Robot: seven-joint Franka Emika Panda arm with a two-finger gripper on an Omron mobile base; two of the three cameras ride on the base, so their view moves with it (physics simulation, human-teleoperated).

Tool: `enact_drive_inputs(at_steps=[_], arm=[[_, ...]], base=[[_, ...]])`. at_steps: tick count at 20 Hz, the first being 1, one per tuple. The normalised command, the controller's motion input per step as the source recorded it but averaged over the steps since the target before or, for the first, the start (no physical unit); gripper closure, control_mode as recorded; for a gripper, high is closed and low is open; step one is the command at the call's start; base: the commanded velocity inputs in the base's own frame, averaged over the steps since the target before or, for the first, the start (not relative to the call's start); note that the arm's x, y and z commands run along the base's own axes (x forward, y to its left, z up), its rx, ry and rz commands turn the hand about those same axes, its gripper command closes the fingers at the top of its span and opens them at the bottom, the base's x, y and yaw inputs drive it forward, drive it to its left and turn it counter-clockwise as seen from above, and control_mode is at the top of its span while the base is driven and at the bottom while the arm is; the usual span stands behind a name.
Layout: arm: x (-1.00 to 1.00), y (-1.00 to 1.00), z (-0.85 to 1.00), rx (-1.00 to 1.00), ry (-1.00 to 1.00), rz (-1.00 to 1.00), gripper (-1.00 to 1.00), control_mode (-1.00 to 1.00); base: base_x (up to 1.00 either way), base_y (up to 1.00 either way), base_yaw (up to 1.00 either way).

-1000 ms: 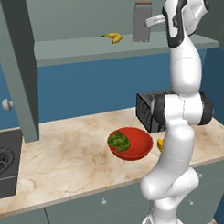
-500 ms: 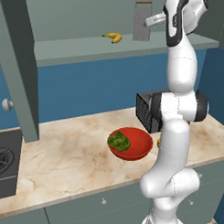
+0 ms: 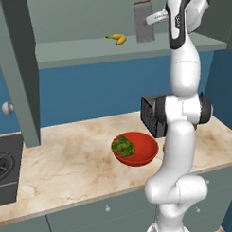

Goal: Pick the cheese from the fridge and the cheese grater from the cabinet and place them next to the salad bowl.

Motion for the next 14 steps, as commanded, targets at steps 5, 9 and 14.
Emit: enact_drive_inputs(at_steps=[5,9,14], arm=[[0.06,0.15,0.00,0.00,0.00,0.01,1.00,-1.00],[0.00,0.00,0.00,0.00,0.00,0.00,1.00,-1.00],[-0.25,0.11,0.00,0.00,-0.11,0.00,1.00,-1.00]], base=[[0.00,0.00,0.00],[0.00,0.00,0.00],[0.00,0.00,0.00]])
